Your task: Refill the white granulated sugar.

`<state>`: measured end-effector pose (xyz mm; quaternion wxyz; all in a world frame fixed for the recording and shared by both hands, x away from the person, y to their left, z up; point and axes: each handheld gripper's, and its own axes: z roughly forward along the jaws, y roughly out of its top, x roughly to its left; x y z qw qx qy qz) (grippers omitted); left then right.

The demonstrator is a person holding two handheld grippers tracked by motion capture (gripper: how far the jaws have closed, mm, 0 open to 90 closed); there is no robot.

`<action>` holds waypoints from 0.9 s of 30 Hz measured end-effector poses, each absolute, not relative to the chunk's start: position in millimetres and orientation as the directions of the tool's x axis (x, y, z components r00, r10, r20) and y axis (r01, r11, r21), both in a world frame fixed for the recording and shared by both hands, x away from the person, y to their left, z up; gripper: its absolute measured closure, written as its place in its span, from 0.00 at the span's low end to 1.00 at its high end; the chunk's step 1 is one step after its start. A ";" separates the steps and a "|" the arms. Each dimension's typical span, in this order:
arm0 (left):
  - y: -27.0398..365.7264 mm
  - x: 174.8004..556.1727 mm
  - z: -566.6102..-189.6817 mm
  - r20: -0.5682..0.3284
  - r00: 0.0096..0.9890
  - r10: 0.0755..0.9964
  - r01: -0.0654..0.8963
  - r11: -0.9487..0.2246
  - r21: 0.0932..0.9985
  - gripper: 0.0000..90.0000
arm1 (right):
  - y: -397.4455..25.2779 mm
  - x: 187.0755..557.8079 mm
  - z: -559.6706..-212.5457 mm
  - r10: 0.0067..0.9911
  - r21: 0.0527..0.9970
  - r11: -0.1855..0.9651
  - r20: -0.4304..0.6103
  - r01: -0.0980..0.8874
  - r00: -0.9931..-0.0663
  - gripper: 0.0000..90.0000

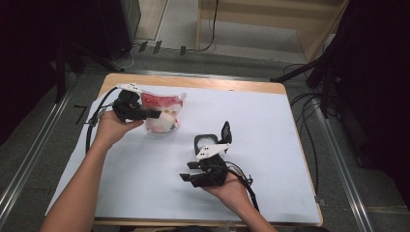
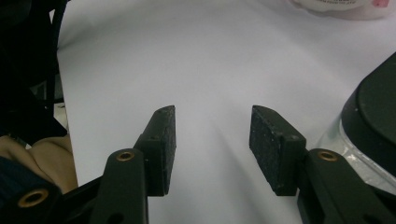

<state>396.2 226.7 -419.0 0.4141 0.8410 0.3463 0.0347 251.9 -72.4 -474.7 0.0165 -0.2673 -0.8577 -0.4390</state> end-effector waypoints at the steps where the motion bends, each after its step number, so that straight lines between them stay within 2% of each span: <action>1: 225.7 395.6 -419.3 -0.235 0.753 0.614 0.560 -0.412 0.719 0.90 | -72.3 251.7 -474.2 0.445 0.743 0.470 0.266 0.476 -0.855 0.57; 7: 223.7 393.3 -416.4 -0.287 0.715 0.637 0.605 -0.360 0.710 1.00 | -72.0 252.5 -474.2 0.449 0.751 0.461 0.262 0.473 -0.854 0.56; 16: 220.0 384.8 -402.8 -0.288 0.689 0.665 0.635 -0.364 0.681 1.00 | -71.1 253.3 -475.3 0.449 0.756 0.454 0.263 0.472 -0.854 0.57; 27: 220.8 360.9 -371.4 -0.297 0.721 0.626 0.617 -0.386 0.686 1.00 | -65.3 251.5 -477.7 0.448 0.766 0.445 0.257 0.464 -0.856 0.57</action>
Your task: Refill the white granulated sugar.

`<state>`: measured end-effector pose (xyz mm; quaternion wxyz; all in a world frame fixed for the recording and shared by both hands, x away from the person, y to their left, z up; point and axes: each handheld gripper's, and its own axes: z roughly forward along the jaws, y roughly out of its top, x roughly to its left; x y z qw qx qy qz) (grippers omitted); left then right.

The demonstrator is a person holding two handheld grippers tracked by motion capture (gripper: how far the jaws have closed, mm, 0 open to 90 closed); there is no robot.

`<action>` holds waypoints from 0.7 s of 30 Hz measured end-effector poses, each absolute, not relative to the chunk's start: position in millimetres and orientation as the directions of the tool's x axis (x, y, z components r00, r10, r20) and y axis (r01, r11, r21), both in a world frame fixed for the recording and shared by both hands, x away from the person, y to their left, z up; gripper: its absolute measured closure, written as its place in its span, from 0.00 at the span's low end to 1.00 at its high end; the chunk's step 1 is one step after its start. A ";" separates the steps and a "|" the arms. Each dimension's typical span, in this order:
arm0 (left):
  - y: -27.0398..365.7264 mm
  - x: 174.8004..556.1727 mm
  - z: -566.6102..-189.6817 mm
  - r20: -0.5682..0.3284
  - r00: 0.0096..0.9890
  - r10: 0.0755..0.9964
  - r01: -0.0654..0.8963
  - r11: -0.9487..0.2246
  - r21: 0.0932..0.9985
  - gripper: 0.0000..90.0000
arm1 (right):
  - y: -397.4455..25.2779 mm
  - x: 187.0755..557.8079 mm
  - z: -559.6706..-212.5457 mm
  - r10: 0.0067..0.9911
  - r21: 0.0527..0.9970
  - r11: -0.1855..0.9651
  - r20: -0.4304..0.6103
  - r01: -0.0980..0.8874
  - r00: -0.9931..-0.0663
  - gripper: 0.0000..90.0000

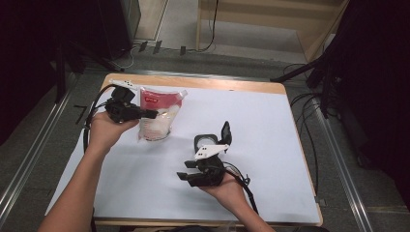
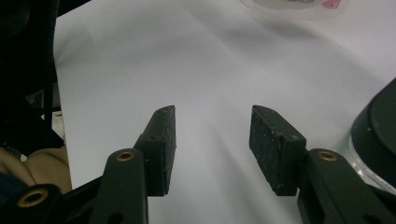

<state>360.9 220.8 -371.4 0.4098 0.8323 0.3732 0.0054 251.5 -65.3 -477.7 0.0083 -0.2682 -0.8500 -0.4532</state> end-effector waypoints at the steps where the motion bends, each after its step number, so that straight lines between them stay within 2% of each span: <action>1: 221.0 358.8 -368.6 -0.298 0.728 0.618 0.612 -0.389 0.689 1.00 | -64.9 251.5 -477.5 0.452 0.765 0.445 0.257 0.465 -0.854 0.57; 11: 220.6 333.9 -347.4 -0.315 0.742 0.591 0.611 -0.405 0.680 1.00 | -50.2 256.0 -471.1 0.454 0.769 0.432 0.267 0.472 -0.850 0.59; 21: 211.2 323.4 -339.5 -0.356 0.766 0.535 0.604 -0.412 0.682 1.00 | -40.3 260.2 -480.6 0.472 0.766 0.406 0.292 0.498 -0.832 0.61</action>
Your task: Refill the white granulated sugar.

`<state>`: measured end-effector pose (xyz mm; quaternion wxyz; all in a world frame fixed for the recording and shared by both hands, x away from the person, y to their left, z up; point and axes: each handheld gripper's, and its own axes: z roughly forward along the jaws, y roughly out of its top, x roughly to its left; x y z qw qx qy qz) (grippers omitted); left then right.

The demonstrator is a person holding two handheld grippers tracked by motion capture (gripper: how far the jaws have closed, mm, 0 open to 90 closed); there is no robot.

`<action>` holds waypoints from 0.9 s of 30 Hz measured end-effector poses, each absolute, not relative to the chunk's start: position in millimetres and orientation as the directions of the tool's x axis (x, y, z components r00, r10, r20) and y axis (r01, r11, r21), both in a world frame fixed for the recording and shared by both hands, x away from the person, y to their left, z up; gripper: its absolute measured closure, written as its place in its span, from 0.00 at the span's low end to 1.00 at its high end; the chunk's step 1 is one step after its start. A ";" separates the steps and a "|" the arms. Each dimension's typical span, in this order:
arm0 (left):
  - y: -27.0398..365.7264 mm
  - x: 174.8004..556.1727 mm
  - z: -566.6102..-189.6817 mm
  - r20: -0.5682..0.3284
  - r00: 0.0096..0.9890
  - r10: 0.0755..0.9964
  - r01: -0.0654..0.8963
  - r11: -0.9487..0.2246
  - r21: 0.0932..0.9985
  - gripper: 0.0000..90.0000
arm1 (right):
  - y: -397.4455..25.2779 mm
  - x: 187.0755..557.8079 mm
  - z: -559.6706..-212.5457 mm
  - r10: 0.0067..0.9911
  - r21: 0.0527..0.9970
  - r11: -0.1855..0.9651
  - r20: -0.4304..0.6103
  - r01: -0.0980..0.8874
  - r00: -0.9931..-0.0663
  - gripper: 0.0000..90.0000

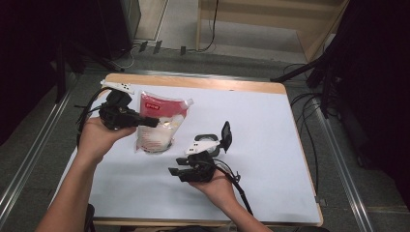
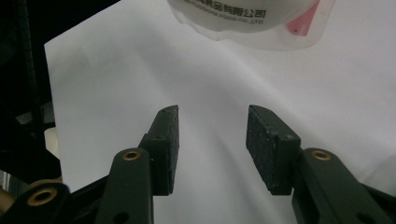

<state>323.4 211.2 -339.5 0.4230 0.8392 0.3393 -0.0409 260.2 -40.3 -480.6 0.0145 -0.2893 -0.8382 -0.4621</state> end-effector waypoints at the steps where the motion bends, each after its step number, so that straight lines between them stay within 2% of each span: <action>1: 210.3 322.5 -339.0 -0.357 0.767 0.533 0.603 -0.410 0.684 1.00 | -40.0 260.2 -481.4 0.475 0.766 0.406 0.289 0.498 -0.831 0.61; 17: 203.3 300.6 -329.1 -0.381 0.786 0.488 0.594 -0.422 0.685 1.00 | -32.3 260.9 -488.0 0.514 0.778 0.372 0.281 0.506 -0.811 0.63; 27: 205.2 289.8 -326.4 -0.445 0.772 0.454 0.622 -0.394 0.676 1.00 | -25.6 262.4 -493.9 0.532 0.796 0.361 0.252 0.486 -0.808 0.63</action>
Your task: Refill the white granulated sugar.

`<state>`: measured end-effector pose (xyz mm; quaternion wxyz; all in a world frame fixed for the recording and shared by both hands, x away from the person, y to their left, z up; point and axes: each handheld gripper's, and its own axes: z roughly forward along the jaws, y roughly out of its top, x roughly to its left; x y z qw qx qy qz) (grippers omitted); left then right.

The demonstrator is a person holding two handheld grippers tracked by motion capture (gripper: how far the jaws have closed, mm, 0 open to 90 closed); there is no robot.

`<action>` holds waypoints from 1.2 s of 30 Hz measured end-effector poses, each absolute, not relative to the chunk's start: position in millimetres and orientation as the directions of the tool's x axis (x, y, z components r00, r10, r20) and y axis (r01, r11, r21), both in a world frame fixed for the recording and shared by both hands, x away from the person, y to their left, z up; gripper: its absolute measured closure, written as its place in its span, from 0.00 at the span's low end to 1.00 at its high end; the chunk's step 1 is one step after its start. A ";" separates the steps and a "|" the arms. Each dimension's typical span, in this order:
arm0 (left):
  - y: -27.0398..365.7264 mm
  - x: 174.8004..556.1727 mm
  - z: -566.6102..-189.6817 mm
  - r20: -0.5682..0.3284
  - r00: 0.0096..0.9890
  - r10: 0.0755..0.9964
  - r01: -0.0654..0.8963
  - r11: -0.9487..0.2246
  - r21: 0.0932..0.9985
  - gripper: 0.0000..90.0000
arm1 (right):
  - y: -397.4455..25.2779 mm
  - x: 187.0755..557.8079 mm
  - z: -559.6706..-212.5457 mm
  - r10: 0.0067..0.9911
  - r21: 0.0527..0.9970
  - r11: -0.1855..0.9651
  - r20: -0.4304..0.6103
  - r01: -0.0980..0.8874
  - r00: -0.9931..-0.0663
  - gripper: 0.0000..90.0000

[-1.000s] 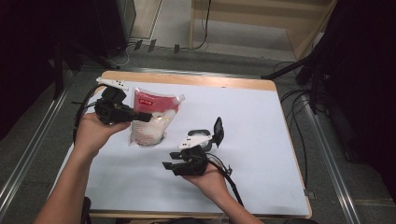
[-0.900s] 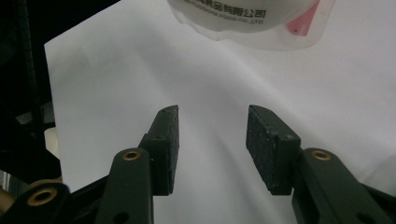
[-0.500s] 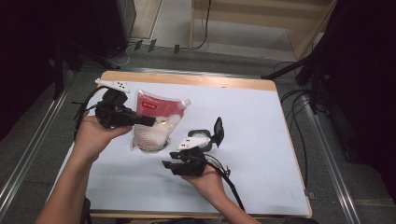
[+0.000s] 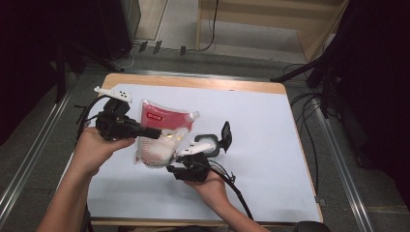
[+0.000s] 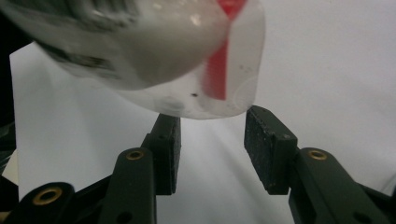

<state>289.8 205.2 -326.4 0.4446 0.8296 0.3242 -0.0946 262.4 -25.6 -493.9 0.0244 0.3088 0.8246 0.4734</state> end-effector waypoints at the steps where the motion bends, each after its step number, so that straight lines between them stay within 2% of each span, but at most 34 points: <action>1: 205.5 288.9 -325.8 -0.446 0.770 0.456 0.624 -0.393 0.676 1.00 | -25.3 262.5 -494.4 0.537 0.799 0.357 0.249 0.484 -0.806 0.63; 10: 207.8 280.5 -323.4 -0.469 0.751 0.465 0.646 -0.376 0.664 1.00 | -24.8 262.4 -492.5 0.564 0.838 0.320 0.206 0.442 -0.800 0.63; 15: 203.3 283.8 -329.4 -0.478 0.725 0.496 0.673 -0.362 0.645 1.00 | -21.2 256.1 -489.2 0.540 0.853 0.339 0.169 0.396 -0.825 0.63; 18: 196.5 285.3 -333.0 -0.482 0.725 0.492 0.676 -0.373 0.636 1.00 | -17.3 252.6 -490.0 0.530 0.838 0.402 0.116 0.369 -0.840 0.62; 25: 188.5 287.7 -332.1 -0.448 0.701 0.555 0.683 -0.340 0.646 0.98 | -17.5 252.9 -490.1 0.511 0.830 0.407 0.140 0.383 -0.848 0.64; 31: 179.3 290.3 -334.3 -0.431 0.702 0.566 0.680 -0.353 0.643 0.99 | -15.5 243.1 -482.3 0.497 0.849 0.442 0.038 0.290 -0.867 0.61; 36: 168.6 291.5 -338.6 -0.401 0.726 0.558 0.659 -0.400 0.637 0.98 | -12.3 240.6 -484.0 0.479 0.834 0.470 0.035 0.290 -0.877 0.60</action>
